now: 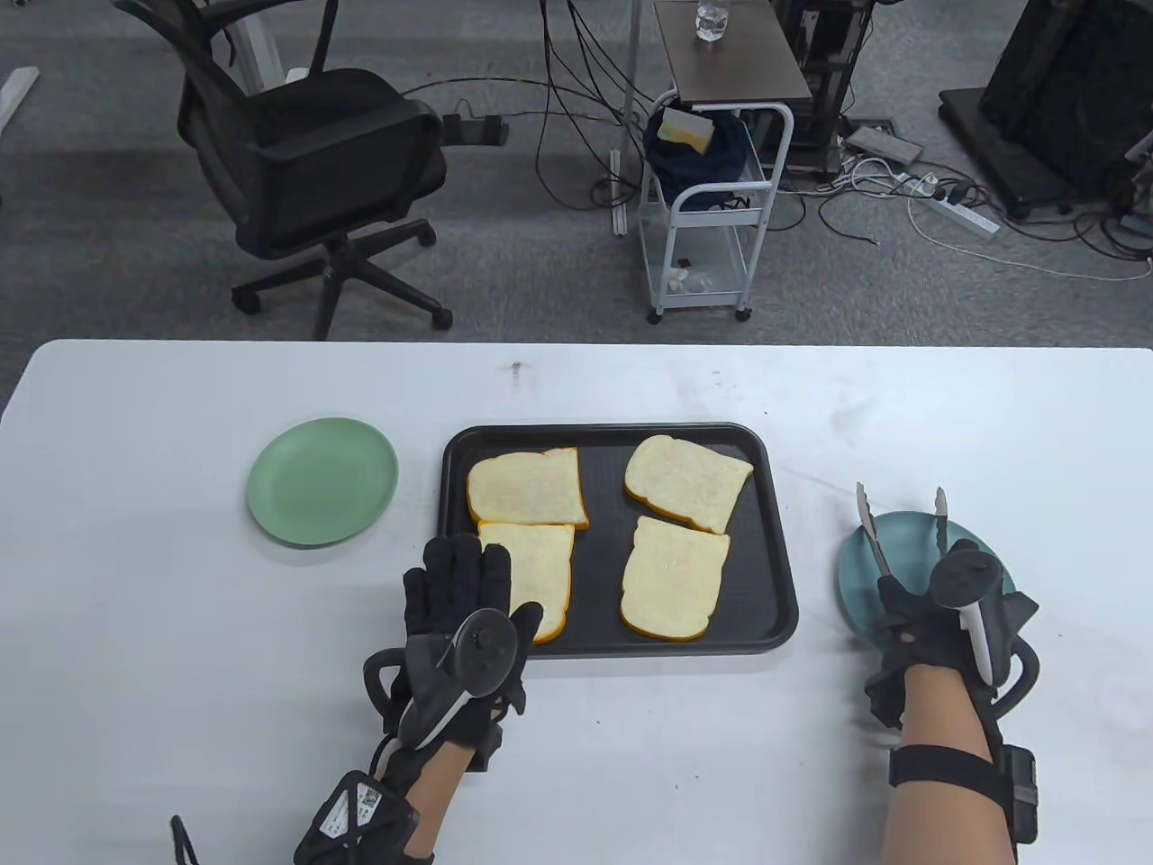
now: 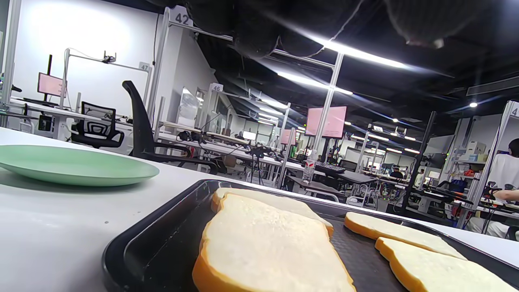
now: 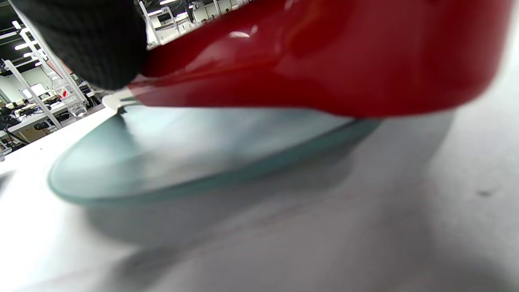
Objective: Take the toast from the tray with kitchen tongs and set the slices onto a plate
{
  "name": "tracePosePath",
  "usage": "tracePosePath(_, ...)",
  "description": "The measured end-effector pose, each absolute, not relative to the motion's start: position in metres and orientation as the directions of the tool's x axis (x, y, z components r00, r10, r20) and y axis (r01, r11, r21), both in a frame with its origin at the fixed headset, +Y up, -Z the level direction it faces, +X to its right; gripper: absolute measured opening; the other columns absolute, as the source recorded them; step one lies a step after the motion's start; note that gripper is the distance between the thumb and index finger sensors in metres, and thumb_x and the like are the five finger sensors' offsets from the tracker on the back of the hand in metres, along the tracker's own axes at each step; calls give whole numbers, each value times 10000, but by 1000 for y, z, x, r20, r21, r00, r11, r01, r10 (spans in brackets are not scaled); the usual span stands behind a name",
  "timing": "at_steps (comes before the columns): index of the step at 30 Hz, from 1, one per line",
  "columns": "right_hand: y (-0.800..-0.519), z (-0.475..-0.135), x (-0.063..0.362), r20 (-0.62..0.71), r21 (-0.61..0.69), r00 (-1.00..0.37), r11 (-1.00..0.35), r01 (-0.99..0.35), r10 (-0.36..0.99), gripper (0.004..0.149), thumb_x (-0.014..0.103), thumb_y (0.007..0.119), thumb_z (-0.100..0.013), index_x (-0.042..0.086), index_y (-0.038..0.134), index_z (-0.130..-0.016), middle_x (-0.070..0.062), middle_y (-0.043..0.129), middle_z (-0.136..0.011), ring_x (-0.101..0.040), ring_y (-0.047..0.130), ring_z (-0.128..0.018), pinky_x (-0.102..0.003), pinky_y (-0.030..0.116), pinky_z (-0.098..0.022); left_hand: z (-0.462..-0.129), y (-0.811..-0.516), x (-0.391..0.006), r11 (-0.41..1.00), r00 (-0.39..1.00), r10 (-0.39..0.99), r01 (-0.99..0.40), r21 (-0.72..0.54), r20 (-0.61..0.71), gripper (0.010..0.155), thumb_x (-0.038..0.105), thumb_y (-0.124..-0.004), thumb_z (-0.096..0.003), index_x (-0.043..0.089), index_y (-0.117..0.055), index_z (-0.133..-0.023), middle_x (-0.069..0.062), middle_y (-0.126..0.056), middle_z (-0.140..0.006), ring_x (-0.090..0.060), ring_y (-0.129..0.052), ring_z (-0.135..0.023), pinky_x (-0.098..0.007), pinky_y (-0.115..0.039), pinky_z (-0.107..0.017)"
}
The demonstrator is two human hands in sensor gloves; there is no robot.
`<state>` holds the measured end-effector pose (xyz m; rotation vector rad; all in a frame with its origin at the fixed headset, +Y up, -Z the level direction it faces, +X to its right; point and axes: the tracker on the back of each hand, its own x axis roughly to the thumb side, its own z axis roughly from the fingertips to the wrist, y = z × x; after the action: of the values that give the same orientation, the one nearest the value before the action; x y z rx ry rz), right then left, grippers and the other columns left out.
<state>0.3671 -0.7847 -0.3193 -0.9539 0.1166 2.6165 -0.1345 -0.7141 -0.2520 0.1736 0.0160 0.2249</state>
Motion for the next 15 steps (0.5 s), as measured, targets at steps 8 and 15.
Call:
tracePosePath(8, -791, -322, 359, -631, -10, -738, -953, -302, 240, 961, 596, 786, -463, 269, 125, -1079, -222, 371, -1177, -540, 380, -1031, -712, 411, -659, -252, -714, -134, 960, 975, 224, -221, 169, 0, 707, 633, -614, -413, 317, -540, -1041, -19, -490, -1203, -315, -415, -1132, -528, -391, -795)
tracePosePath(15, -789, -322, 358, -630, -62, -736, -961, -270, 247, 994, 539, 871, -427, 225, 199, -1088, -241, 567, -1113, -541, 508, -1009, -712, 437, -659, -252, -714, -135, 963, 975, 223, -218, 159, -10, 706, 631, -616, -414, 317, -539, -1042, -23, -487, -1203, -316, -411, -1131, -529, -388, -794)
